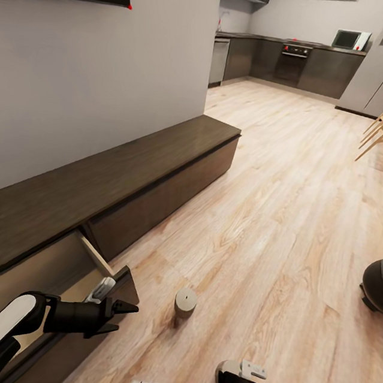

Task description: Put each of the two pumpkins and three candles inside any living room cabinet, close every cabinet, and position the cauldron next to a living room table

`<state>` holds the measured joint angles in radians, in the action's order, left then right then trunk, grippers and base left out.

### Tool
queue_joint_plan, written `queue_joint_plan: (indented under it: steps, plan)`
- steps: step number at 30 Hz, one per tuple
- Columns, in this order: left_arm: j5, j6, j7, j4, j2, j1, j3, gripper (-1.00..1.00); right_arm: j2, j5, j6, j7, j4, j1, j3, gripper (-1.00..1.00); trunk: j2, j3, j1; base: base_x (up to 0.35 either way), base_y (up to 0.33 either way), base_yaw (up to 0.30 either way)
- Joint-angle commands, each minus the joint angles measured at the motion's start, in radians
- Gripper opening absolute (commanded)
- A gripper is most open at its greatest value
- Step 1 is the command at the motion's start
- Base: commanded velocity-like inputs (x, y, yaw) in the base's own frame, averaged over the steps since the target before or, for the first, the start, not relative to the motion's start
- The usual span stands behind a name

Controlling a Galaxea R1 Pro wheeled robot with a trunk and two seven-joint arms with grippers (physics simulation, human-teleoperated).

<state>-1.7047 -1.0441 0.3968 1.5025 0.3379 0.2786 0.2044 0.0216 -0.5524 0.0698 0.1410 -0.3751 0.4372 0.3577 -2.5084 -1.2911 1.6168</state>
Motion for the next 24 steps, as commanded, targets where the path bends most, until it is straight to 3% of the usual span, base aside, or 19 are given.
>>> queue_joint_plan:
  steps: [1,6,11,24]
  plan:
    - [-0.01,0.0,0.012,0.001,-0.001,0.001,0.001,1.0,0.002,-0.009,0.006,0.007,-0.003,0.0,0.008,-1.0,0.0,0.003,-0.001,0.0,0.0,0.0]
    - [0.0,0.003,0.031,0.0,-0.038,0.001,0.006,1.0,0.006,-0.01,0.011,0.005,-0.005,-0.001,0.004,-1.0,0.001,0.023,-0.003,0.0,0.0,0.0]
    - [0.004,0.004,0.129,-0.001,-0.069,0.001,0.023,1.0,0.008,-0.01,0.012,0.009,-0.003,-0.003,0.003,-1.0,0.002,0.042,-0.005,0.0,0.0,0.0]
    - [0.004,0.004,0.15,-0.001,-0.074,0.001,0.023,1.0,0.018,-0.017,0.006,0.011,-0.005,-0.008,0.0,-1.0,0.005,0.092,-0.011,0.0,0.0,0.0]
